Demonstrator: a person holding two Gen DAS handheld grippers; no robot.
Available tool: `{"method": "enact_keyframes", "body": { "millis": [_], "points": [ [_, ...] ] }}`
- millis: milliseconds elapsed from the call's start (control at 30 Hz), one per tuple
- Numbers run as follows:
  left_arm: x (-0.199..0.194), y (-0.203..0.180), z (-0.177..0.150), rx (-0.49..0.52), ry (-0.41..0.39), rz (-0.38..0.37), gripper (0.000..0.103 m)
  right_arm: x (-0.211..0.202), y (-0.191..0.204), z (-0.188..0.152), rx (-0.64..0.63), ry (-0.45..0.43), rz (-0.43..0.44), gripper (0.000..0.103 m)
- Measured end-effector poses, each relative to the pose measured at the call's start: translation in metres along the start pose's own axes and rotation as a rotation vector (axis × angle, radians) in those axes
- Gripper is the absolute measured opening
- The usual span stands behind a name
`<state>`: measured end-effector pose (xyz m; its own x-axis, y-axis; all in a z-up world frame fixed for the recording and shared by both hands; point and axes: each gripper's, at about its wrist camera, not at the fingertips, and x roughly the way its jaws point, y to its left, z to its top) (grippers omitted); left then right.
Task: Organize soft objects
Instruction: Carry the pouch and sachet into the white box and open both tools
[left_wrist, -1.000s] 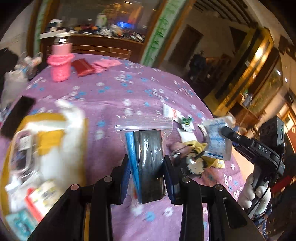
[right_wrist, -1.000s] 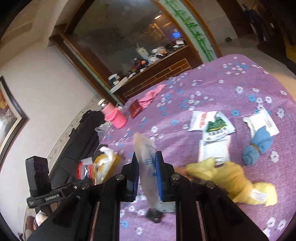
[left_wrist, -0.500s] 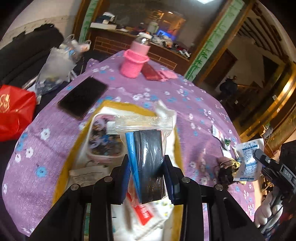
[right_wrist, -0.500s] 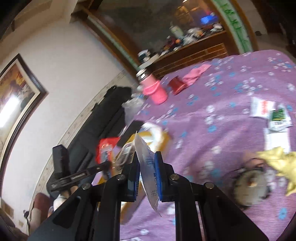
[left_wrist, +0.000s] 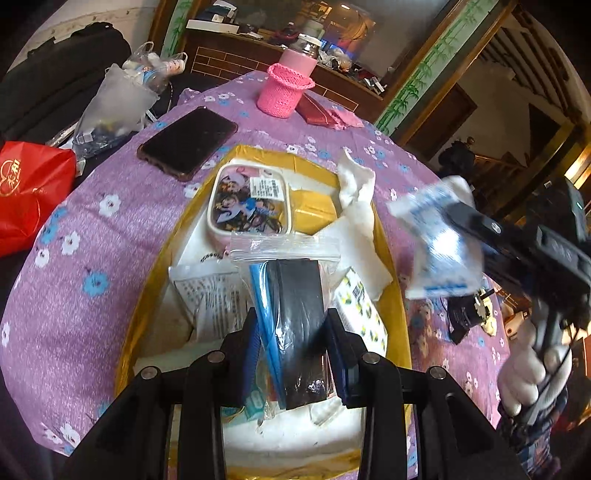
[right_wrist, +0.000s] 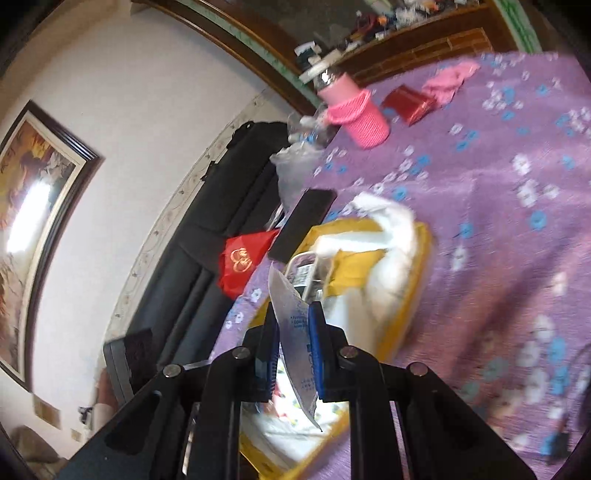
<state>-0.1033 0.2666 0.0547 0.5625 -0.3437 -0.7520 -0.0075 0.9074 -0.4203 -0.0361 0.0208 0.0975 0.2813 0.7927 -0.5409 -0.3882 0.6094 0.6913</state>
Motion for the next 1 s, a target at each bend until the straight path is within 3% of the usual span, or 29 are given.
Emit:
{"method": "enact_keyframes", "body": {
  "millis": [200, 333, 567, 700, 833, 1000],
  "points": [
    [0.001, 0.006, -0.009, 0.007, -0.01, 0.035, 0.039, 0.043, -0.005, 0.024, 0.079, 0.016, 0.028, 0.015],
    [0.002, 0.004, -0.017, 0.03, -0.022, 0.064, 0.058, 0.07, -0.014, 0.036, 0.121, 0.034, 0.006, 0.015],
    [-0.011, -0.006, -0.029, 0.056, -0.055, 0.091, 0.074, 0.091, -0.027, 0.035, 0.13, 0.053, -0.081, 0.018],
    [-0.024, -0.01, -0.032, 0.067, -0.105, 0.118, 0.074, 0.08, -0.019, 0.034, 0.061, 0.01, -0.155, 0.041],
    [-0.033, -0.011, -0.034, 0.057, -0.146, 0.141, 0.074, 0.046, 0.001, 0.029, -0.037, -0.045, -0.184, 0.045],
    [-0.044, -0.024, -0.04, 0.082, -0.201, 0.213, 0.075, -0.021, 0.021, 0.001, -0.202, -0.168, -0.284, 0.077]
  ]
}}
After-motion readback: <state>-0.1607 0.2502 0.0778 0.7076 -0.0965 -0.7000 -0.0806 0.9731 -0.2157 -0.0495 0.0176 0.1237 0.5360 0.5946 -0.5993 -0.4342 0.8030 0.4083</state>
